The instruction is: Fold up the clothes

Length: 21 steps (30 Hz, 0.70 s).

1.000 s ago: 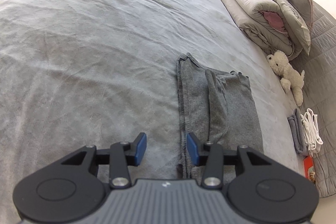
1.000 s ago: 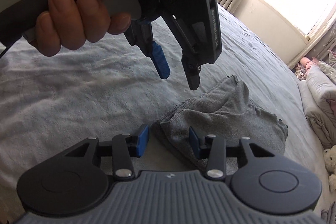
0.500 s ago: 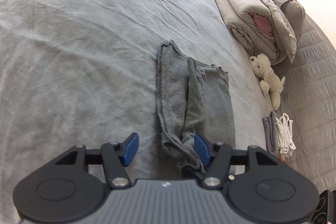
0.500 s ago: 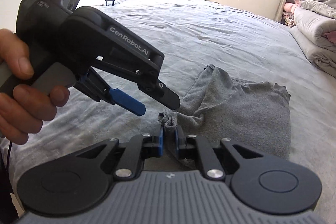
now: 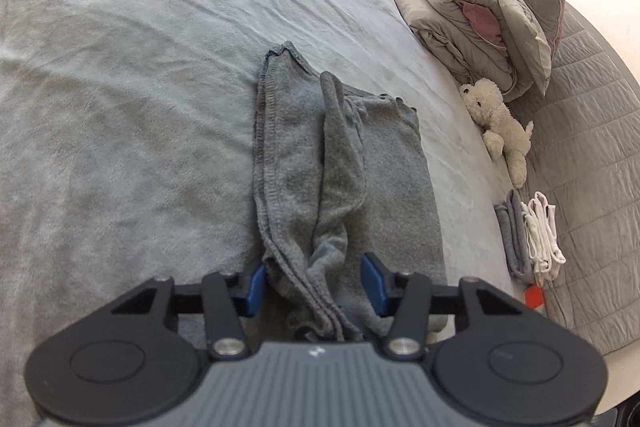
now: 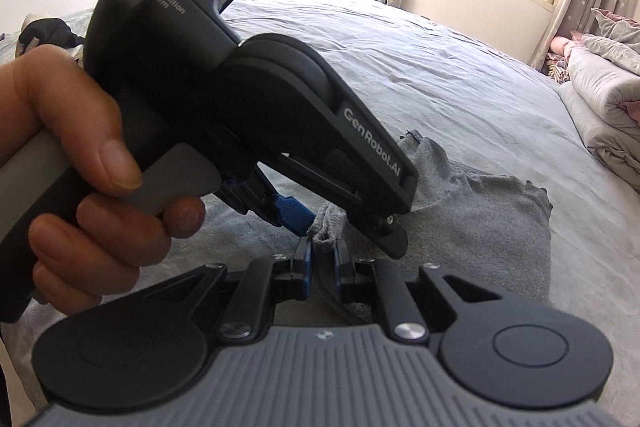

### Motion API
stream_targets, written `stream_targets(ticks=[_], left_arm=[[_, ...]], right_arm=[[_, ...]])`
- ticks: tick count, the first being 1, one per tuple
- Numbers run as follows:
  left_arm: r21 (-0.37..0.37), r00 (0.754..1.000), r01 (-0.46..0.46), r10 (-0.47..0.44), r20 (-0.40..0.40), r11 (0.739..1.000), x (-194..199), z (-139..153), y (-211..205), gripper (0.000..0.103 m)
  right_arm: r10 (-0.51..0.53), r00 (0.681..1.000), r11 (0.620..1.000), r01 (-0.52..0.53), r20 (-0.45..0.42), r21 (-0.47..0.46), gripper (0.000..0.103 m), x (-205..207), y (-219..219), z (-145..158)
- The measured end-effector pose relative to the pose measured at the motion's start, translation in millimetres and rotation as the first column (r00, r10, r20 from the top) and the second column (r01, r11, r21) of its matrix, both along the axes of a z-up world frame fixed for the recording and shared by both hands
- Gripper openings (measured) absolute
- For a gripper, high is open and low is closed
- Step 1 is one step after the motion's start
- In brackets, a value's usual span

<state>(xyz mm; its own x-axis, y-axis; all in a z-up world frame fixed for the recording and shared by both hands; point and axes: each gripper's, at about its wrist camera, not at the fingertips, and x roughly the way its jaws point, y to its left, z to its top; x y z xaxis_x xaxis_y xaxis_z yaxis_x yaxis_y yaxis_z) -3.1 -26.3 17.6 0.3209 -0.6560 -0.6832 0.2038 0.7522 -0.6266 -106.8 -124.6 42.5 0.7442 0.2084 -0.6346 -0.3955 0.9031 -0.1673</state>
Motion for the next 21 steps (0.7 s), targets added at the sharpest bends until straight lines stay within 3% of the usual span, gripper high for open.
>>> stream_targets(ticks=[3, 9, 10, 11, 13, 14, 18, 21], left_arm=[[0.019, 1.0, 0.0, 0.0, 0.011, 1.0, 0, -2, 1, 0.024], [0.066, 0.998, 0.008, -0.012, 0.06, 0.998, -5, 1, -1, 0.02], [0.073, 0.998, 0.01, -0.015, 0.067, 0.997, -5, 2, -1, 0.02], [0.075, 0.997, 0.011, -0.016, 0.069, 0.997, -6, 2, -1, 0.02], [0.073, 0.998, 0.01, -0.015, 0.066, 0.997, -5, 2, 1, 0.02], [0.072, 0.998, 0.01, -0.015, 0.065, 0.997, -5, 2, 1, 0.02], [0.069, 0.998, 0.008, -0.012, 0.06, 0.998, -5, 2, 1, 0.02], [0.067, 0.998, 0.006, -0.01, 0.056, 0.998, -5, 2, 1, 0.02]], right_arm=[[0.002, 1.0, 1.0, -0.002, -0.002, -0.005, 0.011, 1, 1, -2], [0.054, 0.998, 0.998, -0.054, -0.021, -0.031, 0.015, -3, -1, -4], [0.071, 0.997, 0.997, -0.072, -0.035, -0.033, 0.022, -4, -3, -2], [0.088, 0.994, 0.996, -0.09, -0.061, -0.028, 0.041, -4, -8, 0], [0.116, 0.988, 0.993, -0.118, -0.106, -0.008, 0.062, -4, -24, 5], [0.11, 0.988, 0.994, -0.111, -0.109, -0.005, 0.063, -4, -33, 8], [-0.077, 0.992, 0.996, 0.081, -0.101, 0.034, 0.064, 5, -88, 22], [-0.275, 0.947, 0.936, 0.303, -0.165, 0.181, 0.066, 16, -135, 24]])
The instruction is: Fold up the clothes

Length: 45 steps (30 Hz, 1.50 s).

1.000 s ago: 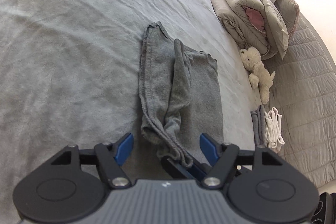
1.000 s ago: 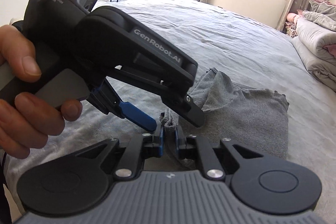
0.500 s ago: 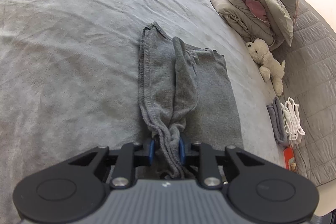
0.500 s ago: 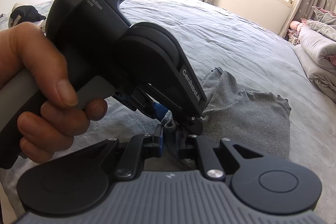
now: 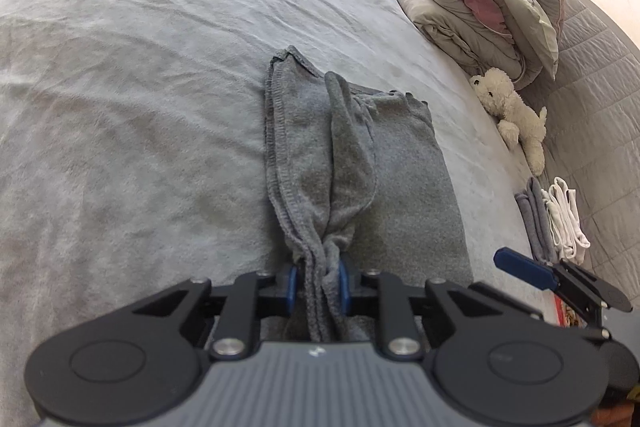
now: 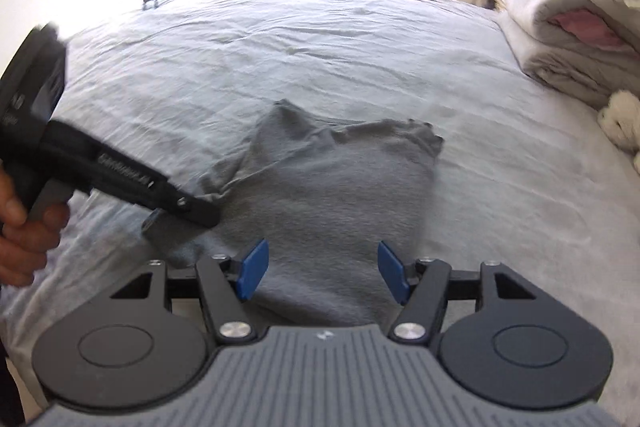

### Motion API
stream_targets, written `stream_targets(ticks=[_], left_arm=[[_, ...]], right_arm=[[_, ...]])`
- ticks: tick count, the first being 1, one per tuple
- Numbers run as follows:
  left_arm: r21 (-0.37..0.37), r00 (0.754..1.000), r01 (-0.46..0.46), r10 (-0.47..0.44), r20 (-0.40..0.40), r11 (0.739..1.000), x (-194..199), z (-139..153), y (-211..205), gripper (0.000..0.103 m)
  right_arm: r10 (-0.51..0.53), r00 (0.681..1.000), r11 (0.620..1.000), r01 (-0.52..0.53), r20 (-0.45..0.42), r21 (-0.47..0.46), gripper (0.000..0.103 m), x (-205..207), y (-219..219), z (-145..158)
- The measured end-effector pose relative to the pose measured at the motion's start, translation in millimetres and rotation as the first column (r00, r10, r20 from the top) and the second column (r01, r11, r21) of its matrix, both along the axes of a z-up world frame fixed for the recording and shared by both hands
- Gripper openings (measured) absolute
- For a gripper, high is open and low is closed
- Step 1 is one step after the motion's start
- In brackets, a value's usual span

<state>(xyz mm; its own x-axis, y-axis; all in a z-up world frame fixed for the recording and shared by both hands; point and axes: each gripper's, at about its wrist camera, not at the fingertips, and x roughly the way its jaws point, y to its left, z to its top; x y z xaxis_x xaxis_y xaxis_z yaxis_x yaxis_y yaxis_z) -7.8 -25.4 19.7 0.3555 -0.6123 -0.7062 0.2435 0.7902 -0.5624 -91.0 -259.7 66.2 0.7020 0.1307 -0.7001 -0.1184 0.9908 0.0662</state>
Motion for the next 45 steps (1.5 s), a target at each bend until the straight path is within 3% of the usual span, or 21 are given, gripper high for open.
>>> stream_targets(ticks=[2, 5, 9, 16, 23, 32, 40, 42, 43, 45], left_arm=[[0.001, 1.0, -0.001, 0.001, 0.002, 1.0, -1, 0, 0, 0.02], [0.003, 1.0, -0.004, 0.004, 0.006, 1.0, -2, 0, 0, 0.019], [-0.003, 1.0, -0.01, 0.01, 0.001, 1.0, -2, 0, 1, 0.019], [-0.003, 1.0, -0.018, 0.018, -0.004, 1.0, -3, 0, 1, 0.019], [-0.018, 0.999, -0.021, 0.02, -0.031, 1.0, 0, -1, 4, 0.019], [-0.139, 0.99, -0.063, 0.045, -0.131, 0.988, 7, 0, 17, 0.017], [-0.148, 0.99, -0.065, 0.045, -0.136, 0.987, 10, 0, 16, 0.017], [-0.144, 0.99, -0.064, 0.045, -0.131, 0.988, 9, 0, 16, 0.017], [-0.139, 0.991, -0.062, 0.044, -0.125, 0.988, 9, 1, 15, 0.017], [-0.124, 0.994, -0.055, 0.042, -0.106, 0.991, 8, 2, 14, 0.017]], right_arm=[[-0.149, 0.988, 0.981, 0.154, -0.051, 0.119, 0.066, 3, -26, -4], [-0.313, 0.939, 0.904, 0.341, -0.143, 0.258, 0.066, -7, -47, -8], [-0.309, 0.921, 0.842, 0.381, -0.237, 0.381, 0.066, -4, -57, -21], [-0.335, 0.916, 0.844, 0.396, -0.22, 0.361, 0.068, -2, -47, -29], [-0.293, 0.935, 0.88, 0.346, -0.2, 0.326, 0.067, 7, -37, -32], [-0.277, 0.93, 0.849, 0.355, -0.241, 0.392, 0.067, 5, -51, -30], [-0.251, 0.936, 0.834, 0.339, -0.248, 0.435, 0.067, -7, -50, -35], [-0.23, 0.945, 0.856, 0.31, -0.232, 0.414, 0.055, -5, -43, -35], [-0.219, 0.95, 0.866, 0.294, -0.223, 0.404, 0.039, -4, -39, -35], [-0.213, 0.957, 0.882, 0.276, -0.2, 0.381, 0.033, -4, -35, -33]])
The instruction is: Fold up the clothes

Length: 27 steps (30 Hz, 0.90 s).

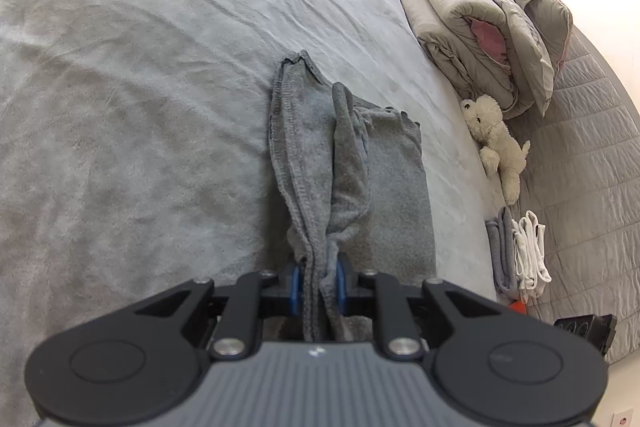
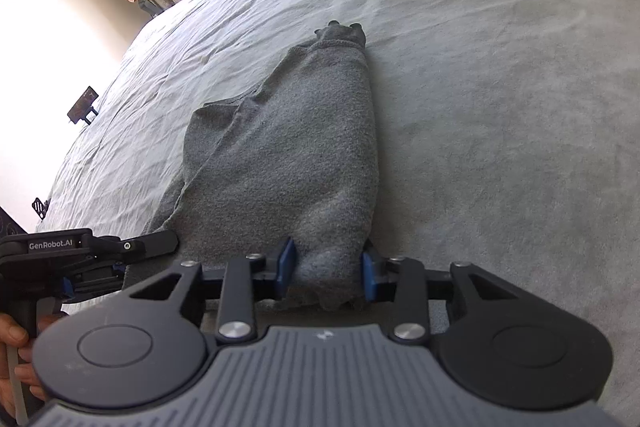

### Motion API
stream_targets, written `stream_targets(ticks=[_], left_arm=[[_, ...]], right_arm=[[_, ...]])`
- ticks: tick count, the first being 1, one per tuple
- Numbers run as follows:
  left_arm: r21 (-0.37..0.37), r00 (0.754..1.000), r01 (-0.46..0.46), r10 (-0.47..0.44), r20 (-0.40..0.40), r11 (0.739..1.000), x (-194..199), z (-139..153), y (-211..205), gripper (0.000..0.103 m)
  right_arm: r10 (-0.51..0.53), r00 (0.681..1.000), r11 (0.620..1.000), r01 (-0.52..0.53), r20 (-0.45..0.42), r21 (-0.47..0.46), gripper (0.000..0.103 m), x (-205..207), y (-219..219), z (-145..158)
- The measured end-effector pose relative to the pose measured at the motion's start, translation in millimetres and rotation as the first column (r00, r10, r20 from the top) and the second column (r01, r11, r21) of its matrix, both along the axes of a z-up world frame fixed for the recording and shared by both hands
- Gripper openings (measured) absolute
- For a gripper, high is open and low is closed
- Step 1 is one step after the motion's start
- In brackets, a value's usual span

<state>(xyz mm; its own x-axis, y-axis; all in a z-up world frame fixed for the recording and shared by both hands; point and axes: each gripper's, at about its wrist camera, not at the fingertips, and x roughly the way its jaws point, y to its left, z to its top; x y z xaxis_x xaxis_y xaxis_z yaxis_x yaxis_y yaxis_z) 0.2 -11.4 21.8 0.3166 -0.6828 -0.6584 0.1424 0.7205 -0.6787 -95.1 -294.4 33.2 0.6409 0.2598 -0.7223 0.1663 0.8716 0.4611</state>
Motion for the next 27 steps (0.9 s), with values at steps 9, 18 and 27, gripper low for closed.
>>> stream_targets(ticks=[9, 18, 27], left_arm=[[0.087, 0.994, -0.003, -0.007, 0.111, 0.996, -10, 12, -11, 0.017], [0.109, 0.996, -0.007, -0.003, 0.087, 0.994, -8, 1, -10, 0.017], [0.123, 0.996, -0.001, -0.01, 0.092, 0.992, -10, -2, -11, 0.018]], right_arm=[[0.042, 0.987, 0.992, -0.023, 0.155, -0.125, 0.026, -6, 22, 25], [-0.116, 0.993, 0.987, 0.116, -0.004, 0.115, 0.044, 4, -5, -8], [-0.128, 0.992, 0.987, 0.126, 0.016, 0.101, 0.048, 4, 1, -8]])
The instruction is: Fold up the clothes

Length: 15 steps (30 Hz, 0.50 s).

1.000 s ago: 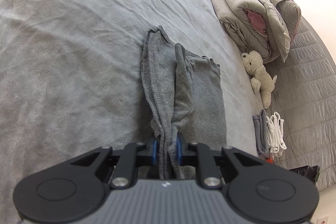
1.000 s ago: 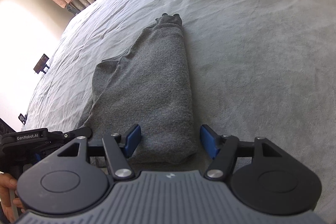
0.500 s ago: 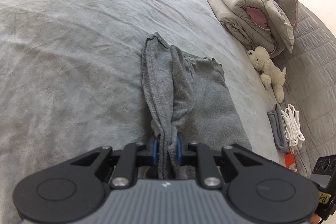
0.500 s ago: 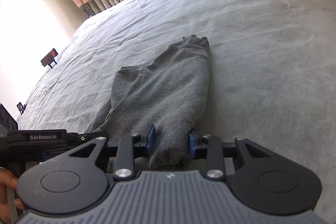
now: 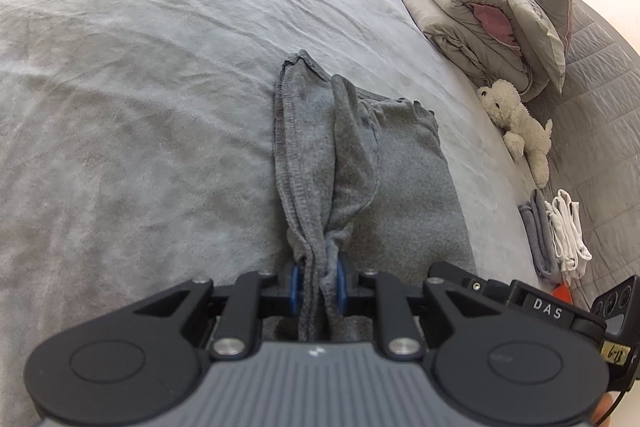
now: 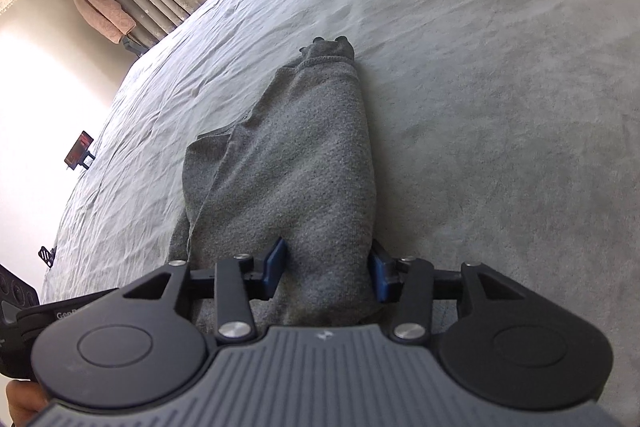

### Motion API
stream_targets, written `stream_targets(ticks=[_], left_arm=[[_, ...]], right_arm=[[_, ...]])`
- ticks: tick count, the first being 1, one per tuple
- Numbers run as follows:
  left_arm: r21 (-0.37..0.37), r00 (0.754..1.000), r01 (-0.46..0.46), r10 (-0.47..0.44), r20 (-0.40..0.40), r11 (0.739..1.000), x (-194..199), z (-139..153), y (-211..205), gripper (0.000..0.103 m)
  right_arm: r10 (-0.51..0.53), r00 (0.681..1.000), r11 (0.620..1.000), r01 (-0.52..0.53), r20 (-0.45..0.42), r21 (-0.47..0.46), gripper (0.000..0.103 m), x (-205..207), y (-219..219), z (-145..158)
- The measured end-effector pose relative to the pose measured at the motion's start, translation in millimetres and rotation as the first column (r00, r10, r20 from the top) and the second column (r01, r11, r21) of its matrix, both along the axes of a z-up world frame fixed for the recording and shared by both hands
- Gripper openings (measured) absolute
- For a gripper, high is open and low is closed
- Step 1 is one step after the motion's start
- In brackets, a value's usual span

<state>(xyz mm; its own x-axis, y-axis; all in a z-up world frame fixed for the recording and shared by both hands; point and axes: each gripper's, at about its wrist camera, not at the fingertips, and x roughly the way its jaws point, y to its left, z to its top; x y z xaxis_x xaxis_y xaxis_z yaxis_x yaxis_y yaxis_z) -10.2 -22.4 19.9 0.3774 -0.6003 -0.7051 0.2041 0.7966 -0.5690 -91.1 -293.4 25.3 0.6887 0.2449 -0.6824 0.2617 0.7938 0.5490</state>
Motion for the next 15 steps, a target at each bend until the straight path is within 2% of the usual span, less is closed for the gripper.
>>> stream_targets(ticks=[7, 12, 15], left_arm=[[-0.004, 1.0, 0.001, -0.001, -0.013, 1.0, 1, -2, 1, 0.019], [0.001, 1.0, 0.005, -0.005, -0.01, 1.0, 1, -3, 0, 0.02], [-0.007, 1.0, 0.004, -0.004, -0.015, 1.0, 1, -3, -1, 0.02]], right_arm=[[-0.009, 1.0, 1.0, 0.008, 0.022, 0.03, 0.054, 2, 0, -2], [0.014, 1.0, 1.0, -0.014, 0.026, -0.006, 0.056, 2, 5, 0], [0.015, 1.0, 0.998, -0.013, 0.024, -0.056, 0.048, 1, 11, 1]])
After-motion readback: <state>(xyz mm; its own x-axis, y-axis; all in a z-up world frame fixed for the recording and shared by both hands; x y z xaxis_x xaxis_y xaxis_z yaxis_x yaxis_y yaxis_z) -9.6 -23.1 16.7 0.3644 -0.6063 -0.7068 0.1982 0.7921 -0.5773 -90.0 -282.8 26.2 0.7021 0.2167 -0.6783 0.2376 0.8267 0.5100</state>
